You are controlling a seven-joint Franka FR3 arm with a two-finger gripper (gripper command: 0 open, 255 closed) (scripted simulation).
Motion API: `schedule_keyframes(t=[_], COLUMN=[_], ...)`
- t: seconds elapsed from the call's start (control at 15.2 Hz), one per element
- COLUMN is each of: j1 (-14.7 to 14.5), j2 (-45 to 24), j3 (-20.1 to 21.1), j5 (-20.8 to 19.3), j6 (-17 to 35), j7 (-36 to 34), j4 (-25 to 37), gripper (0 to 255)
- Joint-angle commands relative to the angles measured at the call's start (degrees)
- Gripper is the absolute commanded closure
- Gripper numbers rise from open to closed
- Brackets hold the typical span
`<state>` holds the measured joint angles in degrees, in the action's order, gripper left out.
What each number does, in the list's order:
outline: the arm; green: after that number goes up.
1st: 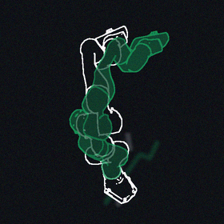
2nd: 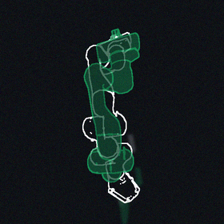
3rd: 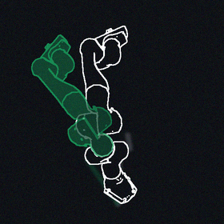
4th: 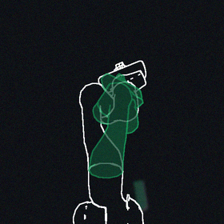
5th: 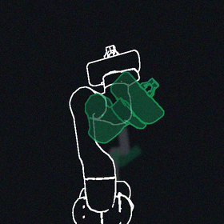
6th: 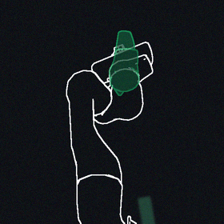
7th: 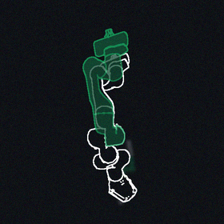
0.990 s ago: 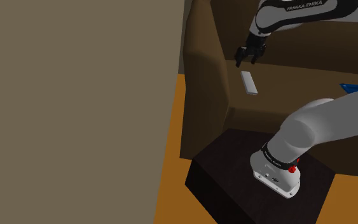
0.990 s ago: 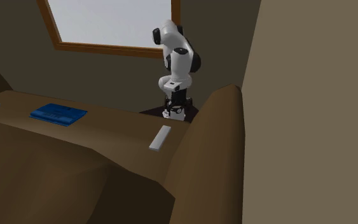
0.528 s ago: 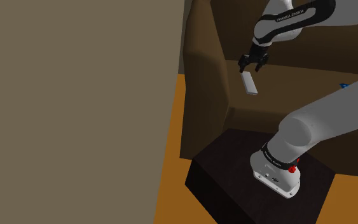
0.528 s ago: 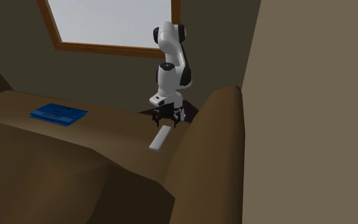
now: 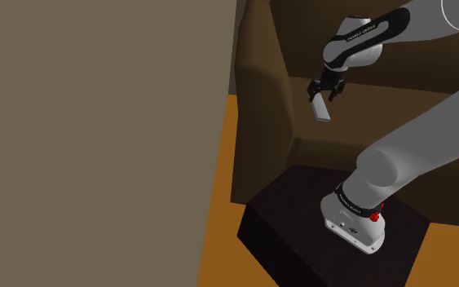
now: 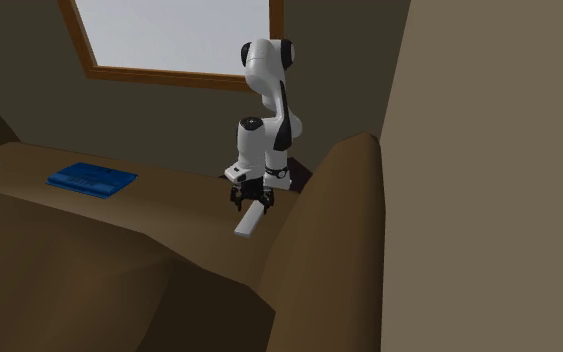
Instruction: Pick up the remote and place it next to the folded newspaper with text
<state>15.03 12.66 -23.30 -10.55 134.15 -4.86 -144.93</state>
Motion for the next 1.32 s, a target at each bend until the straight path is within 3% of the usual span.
schedule_keyframes(t=[0.0, 0.59, 0.66, 1.25], j1=[-0.09, -0.15, -0.15, -0.16], j2=[-1.37, -2.39, -2.39, -2.4], j3=[-0.28, -0.49, -0.49, -0.49], j5=[0.33, 0.62, 0.62, 0.62], j6=[1.98, 3.4, 3.4, 3.41], j7=[0.22, 0.47, 0.47, 0.47], j4=[-0.62, -1.05, -1.05, -1.05], gripper=[0, 0, 255, 255])
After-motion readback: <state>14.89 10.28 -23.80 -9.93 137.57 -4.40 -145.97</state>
